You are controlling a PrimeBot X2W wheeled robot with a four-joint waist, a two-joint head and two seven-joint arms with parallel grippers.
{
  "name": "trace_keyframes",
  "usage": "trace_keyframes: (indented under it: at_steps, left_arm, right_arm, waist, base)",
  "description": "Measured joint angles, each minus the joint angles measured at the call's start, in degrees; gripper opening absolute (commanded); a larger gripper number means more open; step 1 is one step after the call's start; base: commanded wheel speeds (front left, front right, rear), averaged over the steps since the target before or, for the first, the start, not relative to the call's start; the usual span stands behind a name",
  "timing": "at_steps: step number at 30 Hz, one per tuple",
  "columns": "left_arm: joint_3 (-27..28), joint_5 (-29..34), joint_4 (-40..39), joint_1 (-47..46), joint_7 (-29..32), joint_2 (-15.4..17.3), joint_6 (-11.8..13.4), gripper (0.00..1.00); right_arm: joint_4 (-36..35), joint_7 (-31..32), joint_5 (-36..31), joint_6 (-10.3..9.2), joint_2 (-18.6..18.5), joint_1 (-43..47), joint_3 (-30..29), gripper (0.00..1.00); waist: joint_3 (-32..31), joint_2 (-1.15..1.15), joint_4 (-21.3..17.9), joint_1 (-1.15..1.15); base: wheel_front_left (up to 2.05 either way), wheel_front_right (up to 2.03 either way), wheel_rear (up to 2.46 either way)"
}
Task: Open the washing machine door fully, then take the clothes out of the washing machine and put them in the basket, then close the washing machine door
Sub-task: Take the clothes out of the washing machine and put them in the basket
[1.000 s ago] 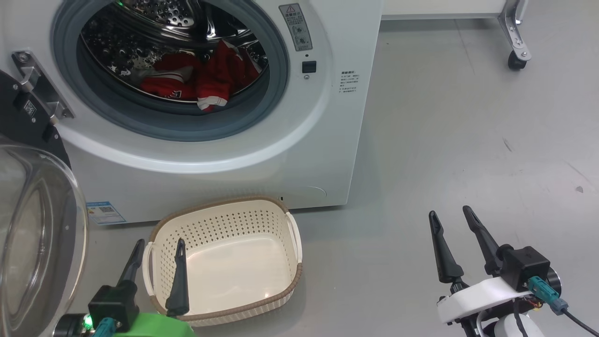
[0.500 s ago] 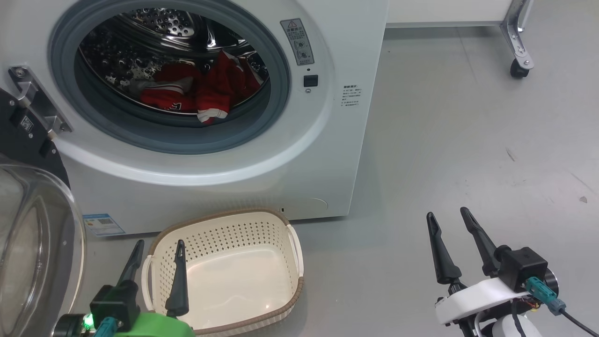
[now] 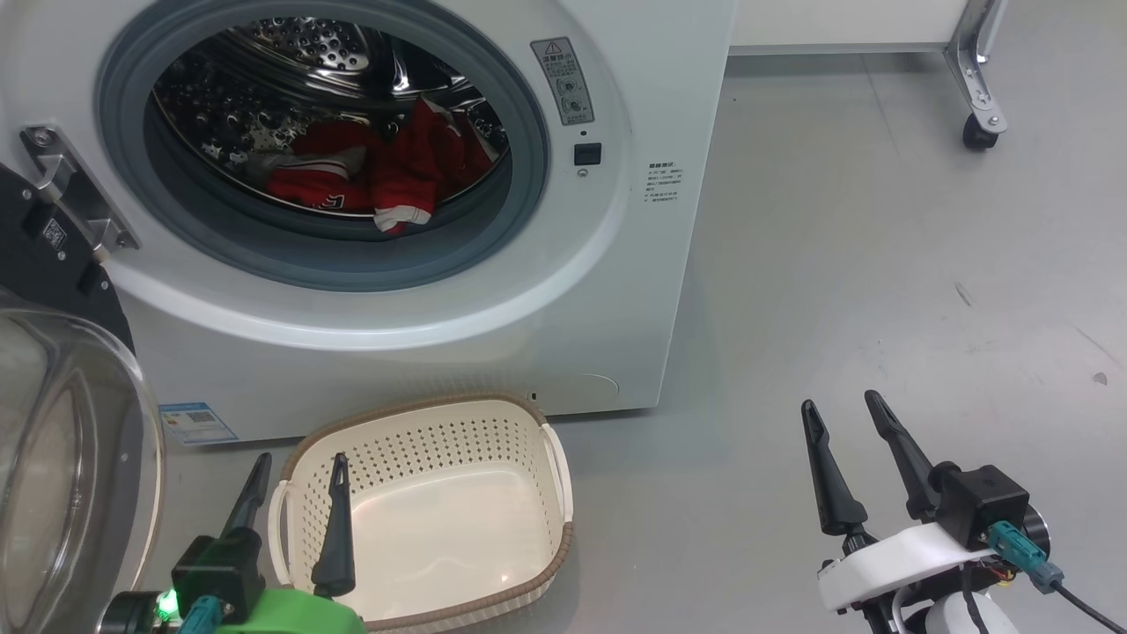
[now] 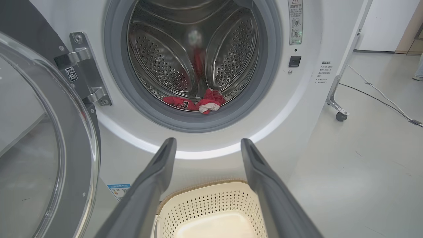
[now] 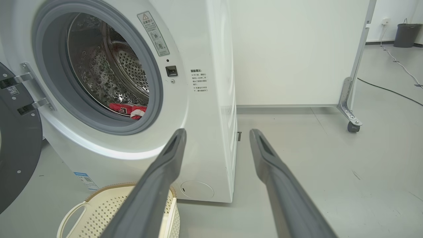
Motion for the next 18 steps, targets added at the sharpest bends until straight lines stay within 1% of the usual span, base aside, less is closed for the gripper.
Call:
trace_keyframes:
  at_steps: [9, 18]
  left_arm:
    - [0.0, 0.0, -0.1, 0.0, 0.3, 0.0, 0.0, 1.0]
    - [-0.6, 0.0, 0.8, -0.8, 0.8, -0.1, 0.0, 1.0]
  right_arm:
    - [-0.1, 0.0, 0.0, 0.0, 0.0, 0.0, 0.0, 1.0]
    - [-1.3, 0.0, 0.0, 0.0, 0.0, -0.1, -0.2, 1.0]
  waist:
    - [0.4, 0.0, 0.0, 0.0]
    - [2.8, 0.0, 0.1, 0.0]
  base:
    - [0.0, 0.0, 0.0]
    - [0.0, 0.0, 0.0]
